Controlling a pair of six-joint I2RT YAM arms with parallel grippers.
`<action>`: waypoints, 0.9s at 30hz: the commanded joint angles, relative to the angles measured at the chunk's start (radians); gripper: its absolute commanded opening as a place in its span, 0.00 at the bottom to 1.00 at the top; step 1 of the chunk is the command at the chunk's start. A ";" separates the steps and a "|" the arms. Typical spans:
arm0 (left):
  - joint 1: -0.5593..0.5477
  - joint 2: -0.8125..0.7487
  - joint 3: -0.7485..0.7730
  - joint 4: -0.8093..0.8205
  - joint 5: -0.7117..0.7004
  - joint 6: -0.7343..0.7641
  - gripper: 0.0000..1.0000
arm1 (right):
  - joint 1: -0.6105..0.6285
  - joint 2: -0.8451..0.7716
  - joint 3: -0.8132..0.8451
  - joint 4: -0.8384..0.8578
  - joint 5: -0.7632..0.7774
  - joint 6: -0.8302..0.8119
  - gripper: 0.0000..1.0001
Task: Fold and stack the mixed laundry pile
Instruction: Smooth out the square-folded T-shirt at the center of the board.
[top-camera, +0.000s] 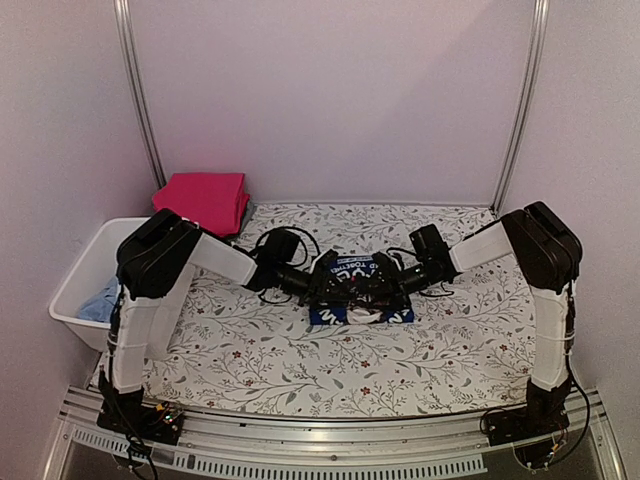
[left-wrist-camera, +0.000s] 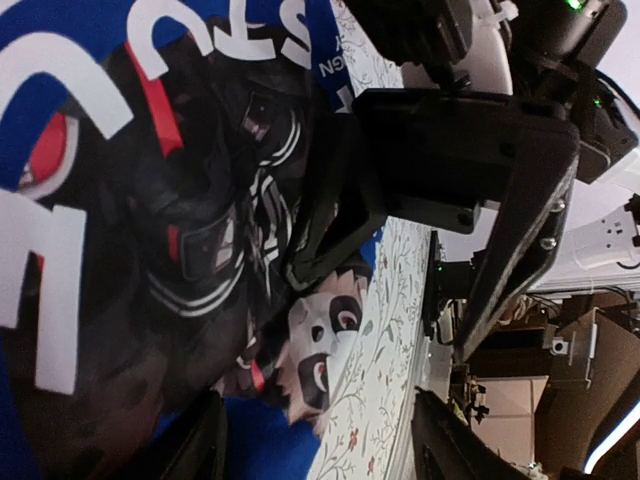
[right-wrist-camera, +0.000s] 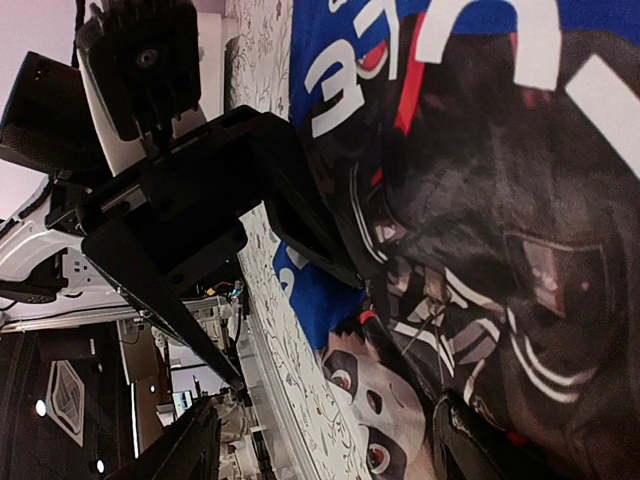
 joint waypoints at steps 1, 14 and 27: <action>0.001 -0.070 -0.233 0.026 -0.052 -0.046 0.63 | 0.085 0.096 -0.021 -0.041 0.008 -0.024 0.72; 0.154 -0.392 -0.331 -0.158 -0.121 0.062 0.64 | -0.031 -0.246 0.041 -0.281 0.096 -0.112 0.59; 0.214 -0.239 -0.112 -0.359 -0.283 0.121 0.58 | -0.082 -0.101 0.317 -0.571 0.458 -0.238 0.24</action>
